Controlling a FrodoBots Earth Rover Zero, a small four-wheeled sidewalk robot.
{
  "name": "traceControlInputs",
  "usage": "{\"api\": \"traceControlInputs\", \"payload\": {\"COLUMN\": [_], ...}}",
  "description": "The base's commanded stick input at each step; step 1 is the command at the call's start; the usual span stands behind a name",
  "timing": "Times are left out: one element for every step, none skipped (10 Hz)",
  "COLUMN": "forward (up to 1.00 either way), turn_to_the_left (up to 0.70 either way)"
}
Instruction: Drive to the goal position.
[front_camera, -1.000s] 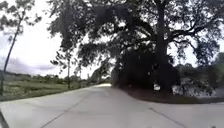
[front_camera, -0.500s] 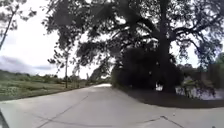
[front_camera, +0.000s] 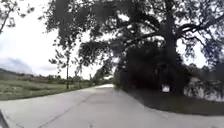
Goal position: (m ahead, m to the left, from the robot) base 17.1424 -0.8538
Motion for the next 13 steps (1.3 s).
{"api": "traceControlInputs", "payload": {"forward": [0.85, 0.85, 0.85, 0.85, 0.85, 0.85, 0.85, 0.85, 0.85, 0.85, 0.85, 0.85, 0.85], "turn_to_the_left": [0.00, 0.00, 0.00, 0.00, 0.00, 0.00, 0.00, 0.03, 0.18, 0.34, 0.34, 0.17, 0.00]}}
